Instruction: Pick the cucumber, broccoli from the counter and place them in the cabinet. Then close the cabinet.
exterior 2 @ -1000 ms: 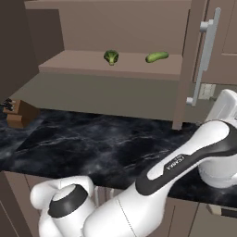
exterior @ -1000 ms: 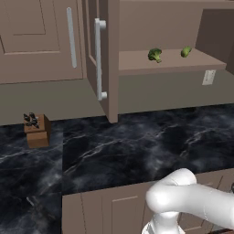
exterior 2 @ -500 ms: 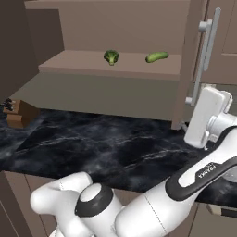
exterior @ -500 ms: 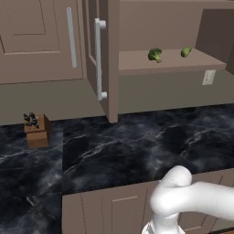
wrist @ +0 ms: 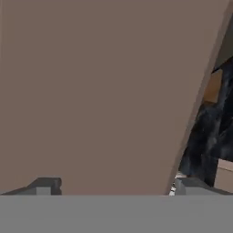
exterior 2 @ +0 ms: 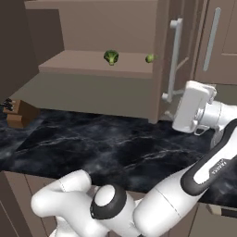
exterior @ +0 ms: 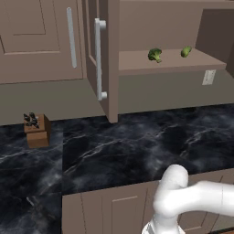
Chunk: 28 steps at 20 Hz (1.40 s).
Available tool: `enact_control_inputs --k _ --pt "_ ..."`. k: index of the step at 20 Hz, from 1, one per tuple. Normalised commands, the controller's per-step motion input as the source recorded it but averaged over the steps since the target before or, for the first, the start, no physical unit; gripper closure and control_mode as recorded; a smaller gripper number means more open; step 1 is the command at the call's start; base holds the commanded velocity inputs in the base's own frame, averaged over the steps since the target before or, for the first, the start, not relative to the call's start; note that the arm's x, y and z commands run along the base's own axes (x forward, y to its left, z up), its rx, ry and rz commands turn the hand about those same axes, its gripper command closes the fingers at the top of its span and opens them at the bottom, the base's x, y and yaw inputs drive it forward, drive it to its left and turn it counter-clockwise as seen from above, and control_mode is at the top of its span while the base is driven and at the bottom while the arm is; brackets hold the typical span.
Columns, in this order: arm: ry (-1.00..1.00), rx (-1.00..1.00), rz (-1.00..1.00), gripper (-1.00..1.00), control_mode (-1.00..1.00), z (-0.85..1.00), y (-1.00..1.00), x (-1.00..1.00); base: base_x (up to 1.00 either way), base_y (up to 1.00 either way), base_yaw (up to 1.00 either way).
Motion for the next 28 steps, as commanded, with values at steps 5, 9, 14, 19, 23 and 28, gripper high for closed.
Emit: enact_control_inputs --k 5,9,14,19,23,28 --pt "-0.39 0.0 0.02 -1.0 -1.0 0.0 0.95 0.0 0.0 0.0 0.0" --pt "-0.3 0.0 -0.06 -1.0 -1.0 0.06 0.8 0.0 0.0 0.0 0.0" --pt "-0.08 0.01 -0.32 -1.0 -1.0 0.06 0.67 0.08 0.0 0.0 0.0" --pt "0.14 0.08 -0.61 -1.0 -1.0 0.08 0.63 0.19 0.0 0.0 0.0" --pt "0.21 0.07 -0.66 -1.0 -1.0 0.06 0.61 0.18 0.0 0.0 0.0" --pt "0.1 0.02 -0.59 -1.0 -1.0 0.01 0.53 0.66 0.0 0.0 0.0"
